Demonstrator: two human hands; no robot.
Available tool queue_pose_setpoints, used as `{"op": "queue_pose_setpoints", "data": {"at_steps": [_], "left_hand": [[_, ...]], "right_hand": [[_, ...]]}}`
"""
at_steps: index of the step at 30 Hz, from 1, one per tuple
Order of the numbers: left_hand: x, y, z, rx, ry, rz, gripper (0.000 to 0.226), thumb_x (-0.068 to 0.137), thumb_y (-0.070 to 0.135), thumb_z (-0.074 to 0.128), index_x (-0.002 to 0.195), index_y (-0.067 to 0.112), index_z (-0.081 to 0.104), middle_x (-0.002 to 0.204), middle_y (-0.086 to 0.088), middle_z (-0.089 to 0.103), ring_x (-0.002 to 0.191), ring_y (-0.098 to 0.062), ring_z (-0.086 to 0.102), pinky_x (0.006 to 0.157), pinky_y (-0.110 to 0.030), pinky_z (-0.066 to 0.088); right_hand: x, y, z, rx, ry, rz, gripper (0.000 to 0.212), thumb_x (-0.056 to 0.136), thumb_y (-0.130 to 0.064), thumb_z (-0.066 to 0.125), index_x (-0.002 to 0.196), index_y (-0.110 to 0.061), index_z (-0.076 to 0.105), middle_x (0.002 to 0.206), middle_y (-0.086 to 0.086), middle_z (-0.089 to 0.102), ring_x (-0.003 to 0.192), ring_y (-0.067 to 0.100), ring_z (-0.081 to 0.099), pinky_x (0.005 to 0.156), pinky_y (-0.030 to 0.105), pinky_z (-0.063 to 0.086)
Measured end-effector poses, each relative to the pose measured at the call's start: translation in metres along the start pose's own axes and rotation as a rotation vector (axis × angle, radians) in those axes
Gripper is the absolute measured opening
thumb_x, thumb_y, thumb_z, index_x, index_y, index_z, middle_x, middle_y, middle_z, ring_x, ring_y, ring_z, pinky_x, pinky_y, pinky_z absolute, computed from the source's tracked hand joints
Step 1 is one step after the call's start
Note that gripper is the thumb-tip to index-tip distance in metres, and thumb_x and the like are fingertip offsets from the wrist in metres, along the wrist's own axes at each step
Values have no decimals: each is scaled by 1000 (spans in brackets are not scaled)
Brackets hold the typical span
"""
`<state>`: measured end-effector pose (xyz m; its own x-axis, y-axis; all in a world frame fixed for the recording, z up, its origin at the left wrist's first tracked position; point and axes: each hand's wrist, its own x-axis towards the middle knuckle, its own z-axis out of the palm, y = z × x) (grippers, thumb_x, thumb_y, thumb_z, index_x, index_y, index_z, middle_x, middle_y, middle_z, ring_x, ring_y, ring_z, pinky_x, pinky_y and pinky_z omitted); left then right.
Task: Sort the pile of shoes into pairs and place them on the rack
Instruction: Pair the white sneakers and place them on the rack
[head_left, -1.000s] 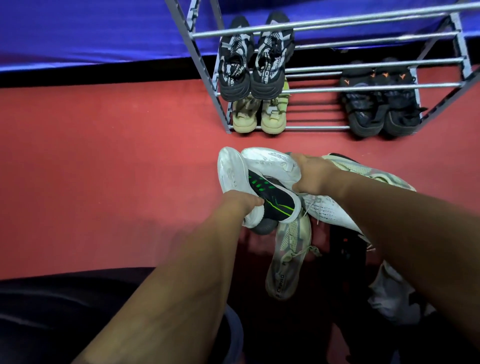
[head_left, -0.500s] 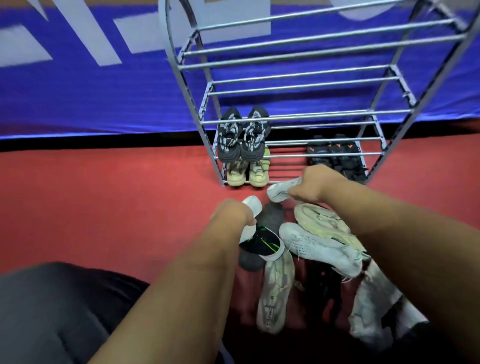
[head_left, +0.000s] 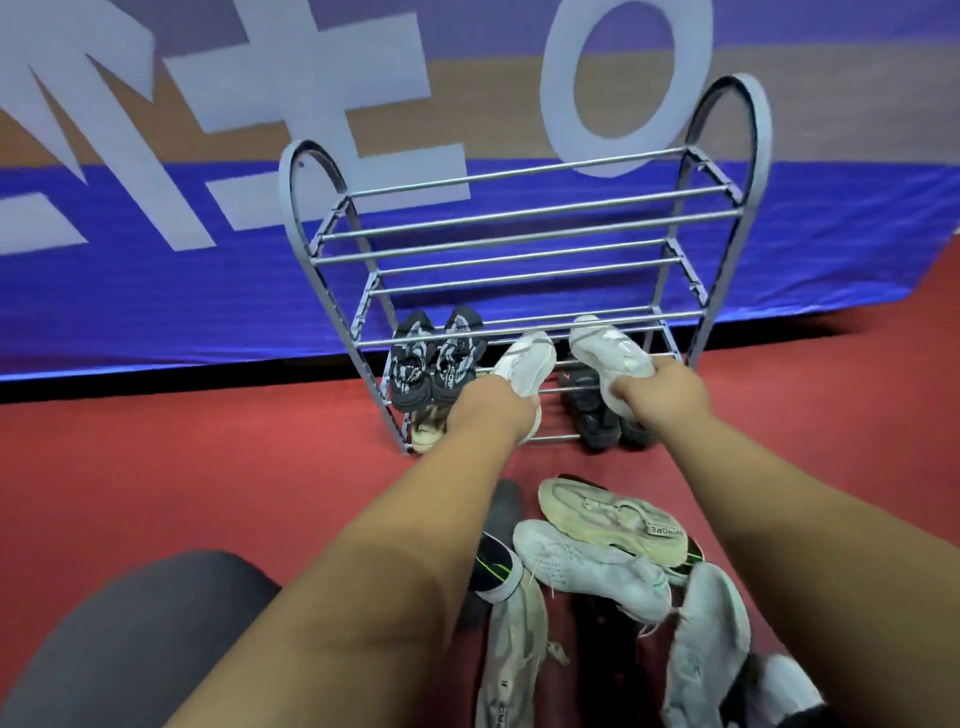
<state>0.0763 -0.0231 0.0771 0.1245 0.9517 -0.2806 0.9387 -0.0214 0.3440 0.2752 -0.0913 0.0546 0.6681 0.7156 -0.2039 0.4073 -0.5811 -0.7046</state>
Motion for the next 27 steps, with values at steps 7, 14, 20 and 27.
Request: {"op": "queue_pose_setpoints", "data": {"at_steps": [7, 14, 20, 27], "left_hand": [[52, 42, 47, -38, 41, 39, 55, 97, 58, 60, 121, 9, 71, 123, -15, 69, 112, -37, 67, 88, -39, 52], [112, 86, 90, 38, 91, 78, 61, 102, 57, 53, 134, 5, 64, 138, -17, 53, 118, -36, 64, 94, -42, 51], [155, 112, 118, 62, 116, 53, 82, 100, 58, 53, 145, -10, 49, 135, -24, 61, 120, -38, 65, 94, -41, 53], [167, 101, 153, -10, 39, 234, 76, 76, 55, 72, 133, 7, 61, 134, -17, 55, 124, -37, 50, 102, -38, 47]], "right_hand": [[40, 36, 14, 62, 139, -124, 29, 81, -31, 76, 106, -26, 62, 94, -1, 67, 104, 38, 61, 85, 38, 52], [105, 52, 18, -13, 185, -152, 29, 85, -34, 69, 112, -27, 63, 100, -2, 69, 108, 30, 55, 83, 35, 48], [142, 48, 36, -178, 215, -84, 42, 92, -49, 66, 121, -19, 63, 119, 5, 69, 118, 34, 61, 85, 42, 51], [153, 57, 51, -183, 171, -68, 41, 95, -45, 65, 123, -16, 61, 124, 8, 68, 110, 37, 67, 76, 38, 44]]}}
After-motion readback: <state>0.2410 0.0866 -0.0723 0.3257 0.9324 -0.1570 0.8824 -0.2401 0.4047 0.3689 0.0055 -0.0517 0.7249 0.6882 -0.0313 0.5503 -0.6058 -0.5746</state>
